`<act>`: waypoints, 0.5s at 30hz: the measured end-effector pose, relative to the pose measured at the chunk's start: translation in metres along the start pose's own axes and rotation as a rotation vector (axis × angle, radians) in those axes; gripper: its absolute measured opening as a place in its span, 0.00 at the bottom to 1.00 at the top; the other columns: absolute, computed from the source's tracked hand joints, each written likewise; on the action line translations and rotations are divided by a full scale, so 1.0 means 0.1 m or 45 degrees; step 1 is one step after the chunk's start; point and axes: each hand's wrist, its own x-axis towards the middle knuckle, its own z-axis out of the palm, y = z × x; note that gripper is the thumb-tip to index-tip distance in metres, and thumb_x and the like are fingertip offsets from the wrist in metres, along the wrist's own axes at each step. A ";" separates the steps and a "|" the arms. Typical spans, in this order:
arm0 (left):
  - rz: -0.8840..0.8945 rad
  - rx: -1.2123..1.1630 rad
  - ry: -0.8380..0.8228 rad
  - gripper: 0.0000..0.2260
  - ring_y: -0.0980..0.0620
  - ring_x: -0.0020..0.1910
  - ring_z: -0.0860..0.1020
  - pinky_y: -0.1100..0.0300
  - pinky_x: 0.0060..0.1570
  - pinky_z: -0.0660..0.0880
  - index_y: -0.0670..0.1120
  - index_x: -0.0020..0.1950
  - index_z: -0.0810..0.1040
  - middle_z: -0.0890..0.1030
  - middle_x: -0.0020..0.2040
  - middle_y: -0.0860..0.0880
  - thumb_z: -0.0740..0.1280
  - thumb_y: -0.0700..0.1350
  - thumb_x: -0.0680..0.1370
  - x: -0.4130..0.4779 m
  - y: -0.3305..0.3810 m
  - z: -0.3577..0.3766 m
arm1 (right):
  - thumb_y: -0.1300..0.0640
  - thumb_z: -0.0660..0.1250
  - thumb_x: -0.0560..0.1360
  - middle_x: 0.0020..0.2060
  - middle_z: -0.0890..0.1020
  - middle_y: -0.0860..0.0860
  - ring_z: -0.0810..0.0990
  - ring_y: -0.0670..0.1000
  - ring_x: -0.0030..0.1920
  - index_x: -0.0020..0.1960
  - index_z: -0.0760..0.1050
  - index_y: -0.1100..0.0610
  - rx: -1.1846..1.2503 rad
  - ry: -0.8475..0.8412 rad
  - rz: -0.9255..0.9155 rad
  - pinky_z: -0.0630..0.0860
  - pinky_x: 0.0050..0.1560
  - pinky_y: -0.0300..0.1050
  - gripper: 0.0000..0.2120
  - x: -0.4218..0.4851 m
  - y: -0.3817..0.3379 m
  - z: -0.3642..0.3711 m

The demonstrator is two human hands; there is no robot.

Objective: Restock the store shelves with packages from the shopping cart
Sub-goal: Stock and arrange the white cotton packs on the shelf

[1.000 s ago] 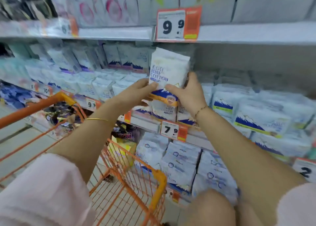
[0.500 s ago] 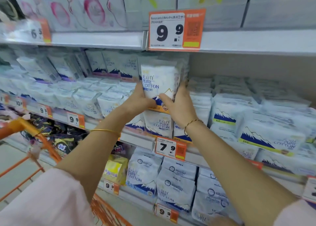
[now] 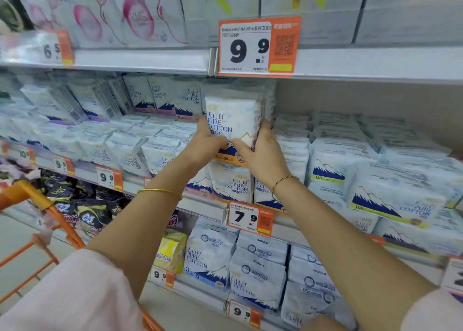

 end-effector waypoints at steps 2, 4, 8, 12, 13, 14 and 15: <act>0.011 -0.042 -0.006 0.23 0.56 0.44 0.73 0.63 0.42 0.70 0.43 0.68 0.59 0.73 0.47 0.51 0.61 0.34 0.74 -0.03 0.01 0.00 | 0.40 0.64 0.71 0.70 0.66 0.58 0.65 0.58 0.70 0.73 0.55 0.62 -0.008 0.011 -0.008 0.68 0.67 0.56 0.40 -0.02 -0.02 0.00; 0.010 -0.100 -0.013 0.26 0.56 0.46 0.74 0.63 0.45 0.71 0.43 0.68 0.60 0.74 0.49 0.52 0.62 0.37 0.72 -0.05 0.00 -0.01 | 0.40 0.63 0.71 0.70 0.66 0.59 0.64 0.58 0.71 0.73 0.56 0.62 -0.019 0.014 -0.011 0.68 0.67 0.56 0.40 -0.03 -0.04 -0.01; 0.000 -0.141 0.005 0.31 0.56 0.50 0.74 0.61 0.51 0.73 0.45 0.68 0.60 0.75 0.52 0.52 0.59 0.42 0.65 -0.06 0.01 -0.01 | 0.43 0.65 0.72 0.69 0.67 0.60 0.65 0.59 0.70 0.72 0.57 0.64 -0.031 0.017 -0.010 0.69 0.66 0.56 0.38 -0.03 -0.04 -0.03; 0.025 -0.167 0.019 0.24 0.56 0.48 0.75 0.61 0.50 0.73 0.46 0.71 0.59 0.75 0.50 0.53 0.56 0.36 0.74 -0.06 0.02 -0.01 | 0.44 0.64 0.74 0.69 0.67 0.59 0.66 0.58 0.69 0.71 0.58 0.63 -0.033 0.022 -0.013 0.69 0.66 0.55 0.35 -0.04 -0.03 -0.04; 0.030 -0.179 0.023 0.24 0.56 0.48 0.75 0.60 0.52 0.73 0.47 0.71 0.59 0.75 0.51 0.53 0.55 0.35 0.75 -0.06 0.02 -0.02 | 0.44 0.64 0.74 0.69 0.67 0.59 0.66 0.58 0.69 0.72 0.58 0.63 -0.034 0.020 -0.015 0.69 0.66 0.55 0.35 -0.05 -0.04 -0.04; 0.039 -0.198 0.029 0.25 0.54 0.49 0.75 0.58 0.54 0.73 0.47 0.71 0.59 0.75 0.52 0.52 0.55 0.36 0.75 -0.06 0.02 -0.02 | 0.44 0.63 0.74 0.70 0.67 0.59 0.66 0.57 0.69 0.72 0.58 0.63 -0.032 0.022 -0.019 0.69 0.66 0.54 0.34 -0.05 -0.04 -0.04; 0.044 -0.219 0.042 0.26 0.53 0.51 0.76 0.57 0.55 0.73 0.47 0.72 0.59 0.75 0.55 0.51 0.56 0.38 0.74 -0.06 0.02 -0.02 | 0.44 0.63 0.75 0.70 0.67 0.58 0.66 0.57 0.69 0.72 0.58 0.63 -0.030 0.026 -0.022 0.69 0.66 0.54 0.34 -0.06 -0.04 -0.04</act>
